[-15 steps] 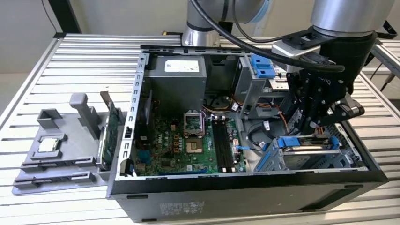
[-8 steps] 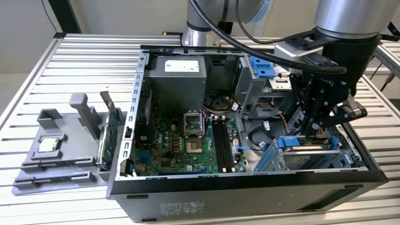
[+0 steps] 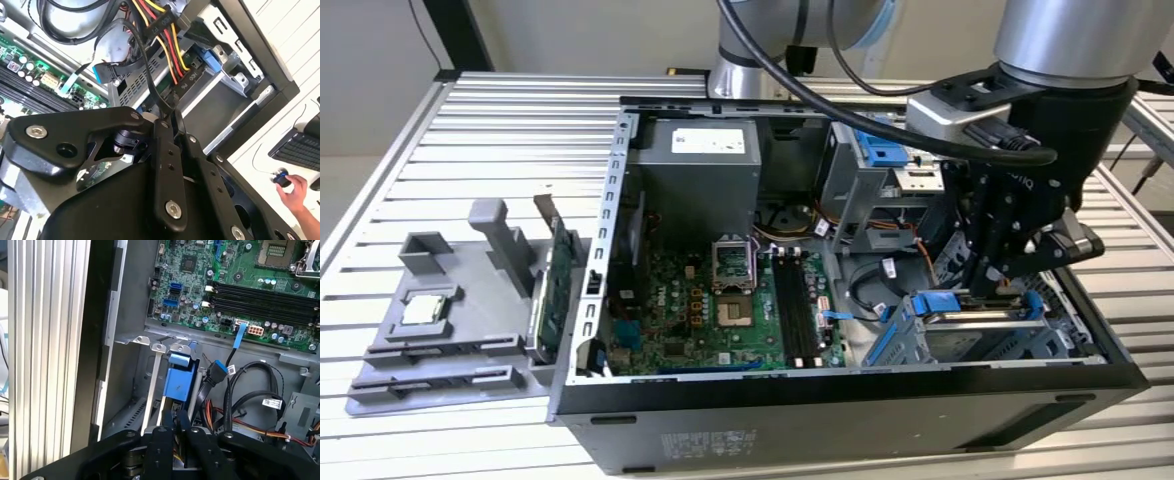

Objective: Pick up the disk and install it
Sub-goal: 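Insert the second disk wire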

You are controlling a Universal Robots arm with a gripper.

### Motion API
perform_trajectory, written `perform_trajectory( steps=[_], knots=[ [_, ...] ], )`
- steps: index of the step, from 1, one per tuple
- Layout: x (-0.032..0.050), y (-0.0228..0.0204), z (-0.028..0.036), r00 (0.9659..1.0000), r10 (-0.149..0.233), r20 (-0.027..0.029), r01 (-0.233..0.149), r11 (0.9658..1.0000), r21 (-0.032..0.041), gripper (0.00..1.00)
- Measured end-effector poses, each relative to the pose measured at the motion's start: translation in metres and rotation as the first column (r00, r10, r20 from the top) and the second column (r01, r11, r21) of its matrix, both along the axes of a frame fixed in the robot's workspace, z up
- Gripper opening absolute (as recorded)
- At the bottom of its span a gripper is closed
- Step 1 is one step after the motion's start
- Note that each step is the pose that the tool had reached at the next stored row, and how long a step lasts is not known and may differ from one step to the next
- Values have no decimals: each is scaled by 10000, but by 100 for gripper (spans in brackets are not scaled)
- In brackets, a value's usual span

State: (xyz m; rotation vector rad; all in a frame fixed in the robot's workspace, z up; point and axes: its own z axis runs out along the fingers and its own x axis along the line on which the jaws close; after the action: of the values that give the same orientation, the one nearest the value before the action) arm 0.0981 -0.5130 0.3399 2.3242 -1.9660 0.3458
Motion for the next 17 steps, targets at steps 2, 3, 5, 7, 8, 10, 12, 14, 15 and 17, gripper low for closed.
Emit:
perform_trajectory(
  steps=[2,3,5,7,8,10,12,14,15,17],
  knots=[
    [0,-2,-1,10000,-15,0,15,10000,8,0],
    [0,-2,-1,10000,-17,0,17,10000,9,0],
    [0,-3,0,10000,-18,-1,18,10000,38,0],
    [0,-5,-3,10000,-17,-1,17,9994,345,0],
    [0,-7,-3,10000,-16,-1,16,9986,523,0],
    [-1,-15,-3,10000,-17,-1,17,9969,784,0],
    [0,-18,-3,10000,-20,-1,20,9969,782,0],
    [4,-28,-3,10000,-27,-2,27,9969,781,0],
    [12,-38,-2,10000,-34,-4,35,9969,781,0],
    [23,-58,-2,10000,-51,-6,52,9969,780,0]
  ],
)
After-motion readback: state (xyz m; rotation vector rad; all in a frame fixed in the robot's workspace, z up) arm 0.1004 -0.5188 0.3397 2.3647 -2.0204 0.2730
